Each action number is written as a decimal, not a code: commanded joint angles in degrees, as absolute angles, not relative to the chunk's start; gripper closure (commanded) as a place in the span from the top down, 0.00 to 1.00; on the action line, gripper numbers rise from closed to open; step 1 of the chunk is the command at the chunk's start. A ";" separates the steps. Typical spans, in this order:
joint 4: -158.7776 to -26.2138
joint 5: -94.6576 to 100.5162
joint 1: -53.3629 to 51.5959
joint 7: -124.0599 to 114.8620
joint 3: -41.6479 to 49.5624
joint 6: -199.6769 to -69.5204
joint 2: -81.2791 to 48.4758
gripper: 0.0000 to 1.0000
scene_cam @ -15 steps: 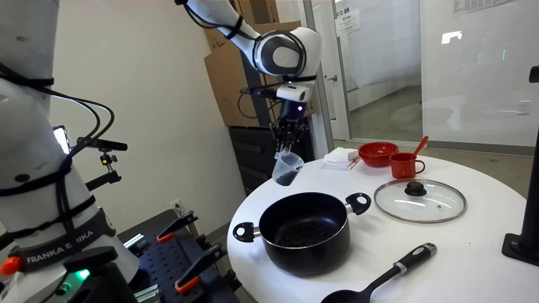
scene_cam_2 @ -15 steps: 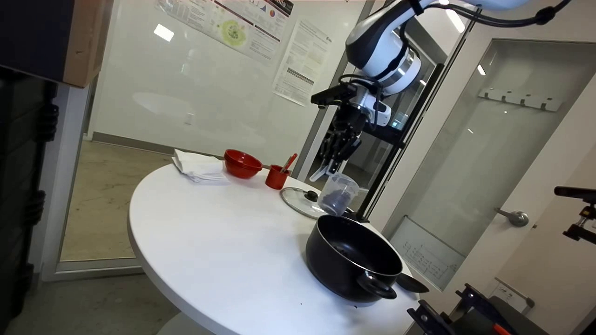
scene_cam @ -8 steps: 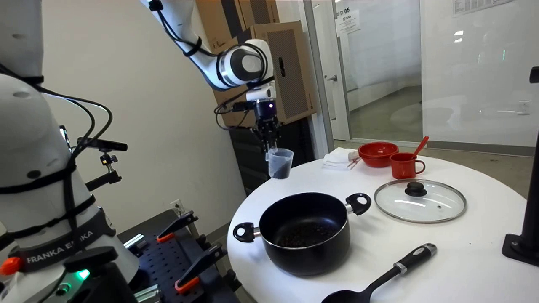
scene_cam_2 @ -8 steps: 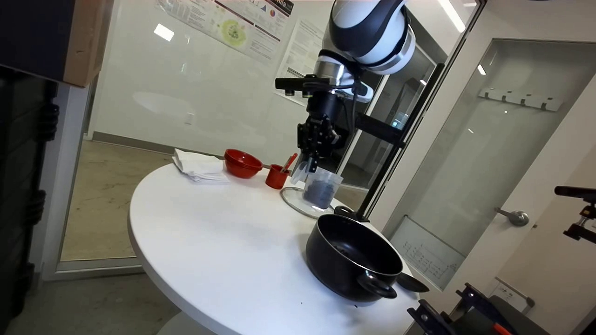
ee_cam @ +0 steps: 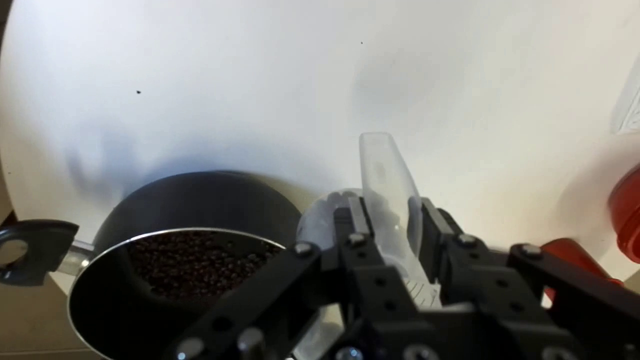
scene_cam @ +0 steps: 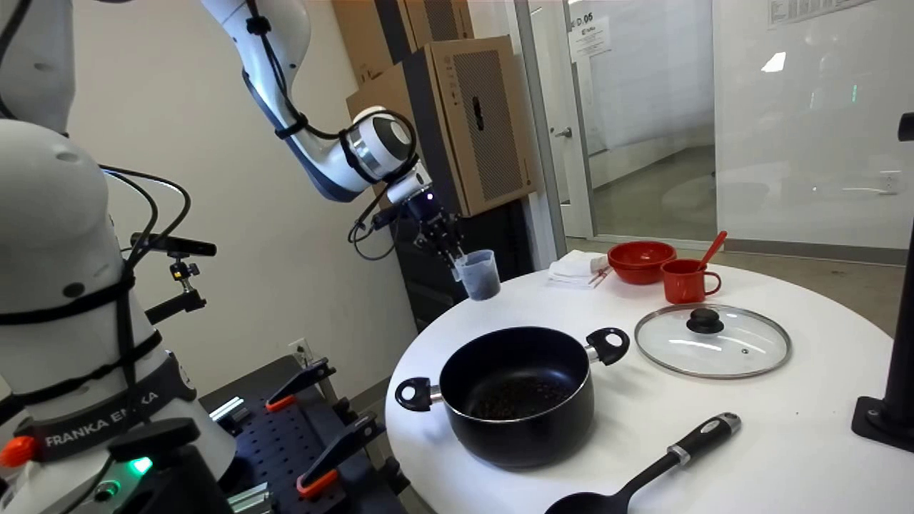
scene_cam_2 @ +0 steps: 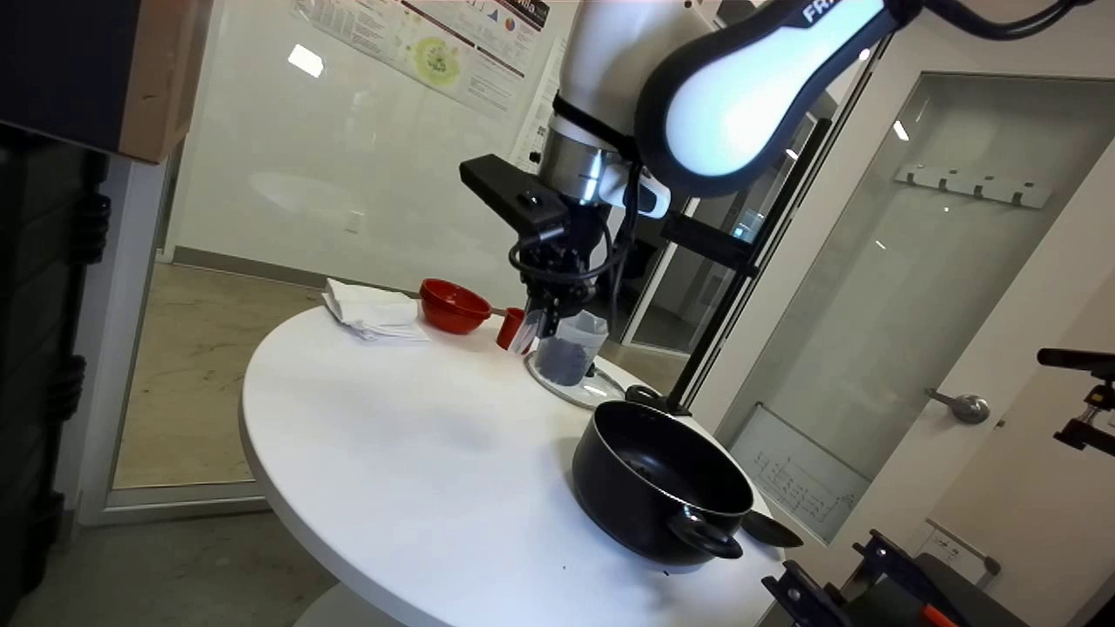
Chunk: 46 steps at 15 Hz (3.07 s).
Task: Pour some of the things from the jug into the pot
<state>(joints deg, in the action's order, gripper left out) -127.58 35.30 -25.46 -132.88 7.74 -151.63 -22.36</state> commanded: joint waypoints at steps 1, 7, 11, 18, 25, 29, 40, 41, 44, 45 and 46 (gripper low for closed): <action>-127.98 43.79 -26.39 -140.83 8.73 -155.85 -26.01 0.07; -126.97 44.15 -24.97 -139.88 6.57 -156.44 -32.68 0.07; -126.13 43.84 -25.81 -139.19 6.07 -156.32 -36.09 0.07; -125.79 43.10 -26.34 -136.55 4.29 -157.41 -39.68 0.07; -125.59 40.79 -25.60 -133.40 3.44 -157.41 -40.10 0.10; -126.01 38.46 -25.07 -131.59 3.18 -158.23 -38.98 0.53; -130.09 24.27 -24.18 -119.76 1.92 -156.41 -30.23 1.00; -130.56 22.66 -24.48 -119.93 2.40 -155.75 -28.24 1.00; -130.96 20.57 -25.39 -122.15 4.11 -152.50 -22.51 1.00; -130.76 20.57 -25.50 -123.75 4.65 -151.07 -20.68 1.00; -130.54 20.38 -25.06 -124.94 4.69 -149.81 -18.95 1.00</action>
